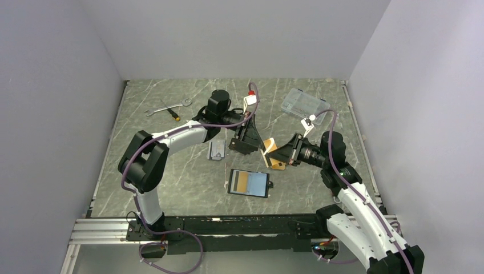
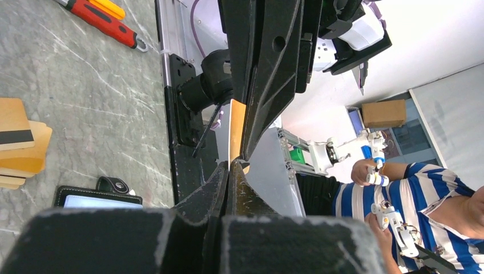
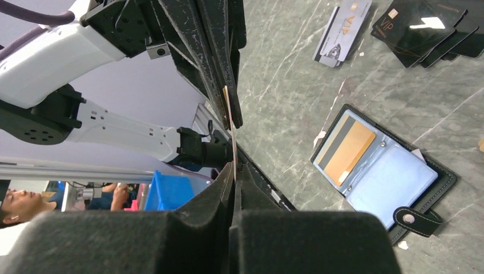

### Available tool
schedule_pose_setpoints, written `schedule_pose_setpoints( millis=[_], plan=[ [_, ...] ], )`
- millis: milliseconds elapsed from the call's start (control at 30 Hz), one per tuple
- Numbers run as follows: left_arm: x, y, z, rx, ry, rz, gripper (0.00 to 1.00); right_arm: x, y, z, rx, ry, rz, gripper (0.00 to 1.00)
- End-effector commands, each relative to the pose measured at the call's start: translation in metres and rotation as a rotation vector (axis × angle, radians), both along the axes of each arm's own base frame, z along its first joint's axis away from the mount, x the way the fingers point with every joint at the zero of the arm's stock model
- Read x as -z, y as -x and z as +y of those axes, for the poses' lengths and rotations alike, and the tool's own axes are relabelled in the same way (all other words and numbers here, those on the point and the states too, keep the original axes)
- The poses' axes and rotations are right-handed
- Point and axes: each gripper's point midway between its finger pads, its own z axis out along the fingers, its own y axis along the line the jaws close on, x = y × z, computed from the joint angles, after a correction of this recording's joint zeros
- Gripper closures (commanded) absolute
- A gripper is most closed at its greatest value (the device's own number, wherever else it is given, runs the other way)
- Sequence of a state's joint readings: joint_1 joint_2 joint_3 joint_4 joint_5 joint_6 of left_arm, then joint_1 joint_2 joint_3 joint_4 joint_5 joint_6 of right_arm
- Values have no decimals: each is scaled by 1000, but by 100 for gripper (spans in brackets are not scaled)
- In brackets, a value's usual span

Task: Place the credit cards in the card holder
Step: Adjust the credit card.

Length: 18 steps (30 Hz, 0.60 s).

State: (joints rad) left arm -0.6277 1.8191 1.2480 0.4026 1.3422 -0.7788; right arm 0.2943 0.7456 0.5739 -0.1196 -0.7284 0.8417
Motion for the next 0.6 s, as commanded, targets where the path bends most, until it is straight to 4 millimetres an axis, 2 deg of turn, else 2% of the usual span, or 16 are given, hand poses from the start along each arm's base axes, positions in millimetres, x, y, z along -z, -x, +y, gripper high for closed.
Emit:
schedule_pose_setpoints(
  millis=[0,67,333,467,567],
  plan=[
    [-31,6,3,23,65,-94,100,-23,-1,1,0,-31,-61,100],
    [-34,7,3,30,63,-85,98,-18,3,0,3,-29,-48,100],
    [-56,-3,10,13,93,-90,63,21,24,-6,12,-17,59,100],
    [-57,-15,18,-10,83,-101,59,38,31,-8,17,-9,103,100],
    [-48,-24,26,-35,44,-117,58,53,34,-10,21,28,151,100]
  ],
)
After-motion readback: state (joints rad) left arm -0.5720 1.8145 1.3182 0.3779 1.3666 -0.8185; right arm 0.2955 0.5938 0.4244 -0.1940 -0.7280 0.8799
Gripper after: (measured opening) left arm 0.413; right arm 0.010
